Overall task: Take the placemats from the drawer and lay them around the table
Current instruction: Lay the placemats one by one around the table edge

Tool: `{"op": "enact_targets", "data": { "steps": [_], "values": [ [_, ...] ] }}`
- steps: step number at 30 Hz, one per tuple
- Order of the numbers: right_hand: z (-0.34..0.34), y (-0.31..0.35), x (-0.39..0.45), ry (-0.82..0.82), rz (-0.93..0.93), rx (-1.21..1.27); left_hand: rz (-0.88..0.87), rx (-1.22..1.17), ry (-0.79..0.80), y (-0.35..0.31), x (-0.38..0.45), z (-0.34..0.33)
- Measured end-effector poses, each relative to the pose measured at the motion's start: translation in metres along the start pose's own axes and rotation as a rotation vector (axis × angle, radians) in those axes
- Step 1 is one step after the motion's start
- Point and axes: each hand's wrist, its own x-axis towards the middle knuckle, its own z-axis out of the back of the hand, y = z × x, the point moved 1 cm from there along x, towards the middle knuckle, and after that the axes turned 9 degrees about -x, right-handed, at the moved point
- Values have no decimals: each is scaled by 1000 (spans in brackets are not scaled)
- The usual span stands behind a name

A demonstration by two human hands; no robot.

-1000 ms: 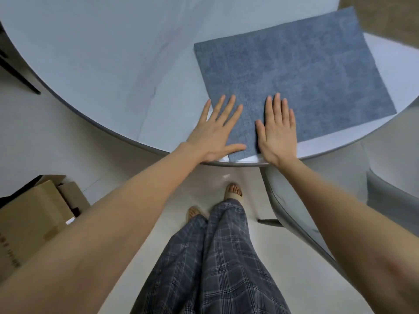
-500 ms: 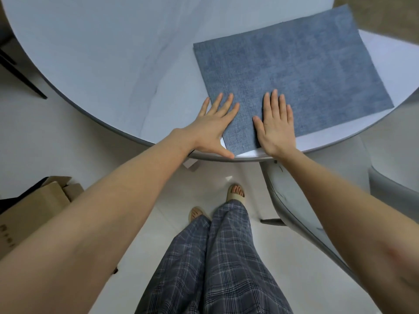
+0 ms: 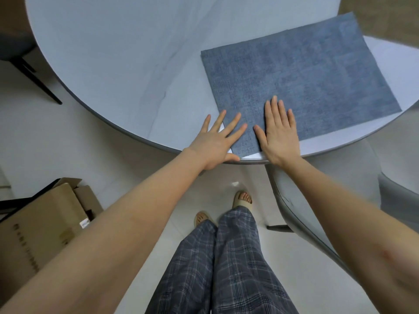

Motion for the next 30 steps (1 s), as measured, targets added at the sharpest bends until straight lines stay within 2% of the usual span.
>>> {"op": "enact_targets", "data": {
  "steps": [4,8,11,15,18,24,30],
  "values": [
    [-3,-1,-47,29,280,-97,71,-55,47,-8,1,12],
    [18,-14,-83,266,399,-62,199,-110,85,-29,-1,31],
    [51,-33,-87,405,280,77,261,-40,113,-55,-1,62],
    [105,-88,-107,357,60,116,152,56,-13,-116,6,115],
    [139,-148,-141,303,-75,128,58,88,-49,-180,22,142],
    [187,-303,-247,107,-344,164,-178,213,-75,-375,48,157],
    [207,-441,-385,119,-461,193,-359,155,-66,-598,61,149]
  ]
}}
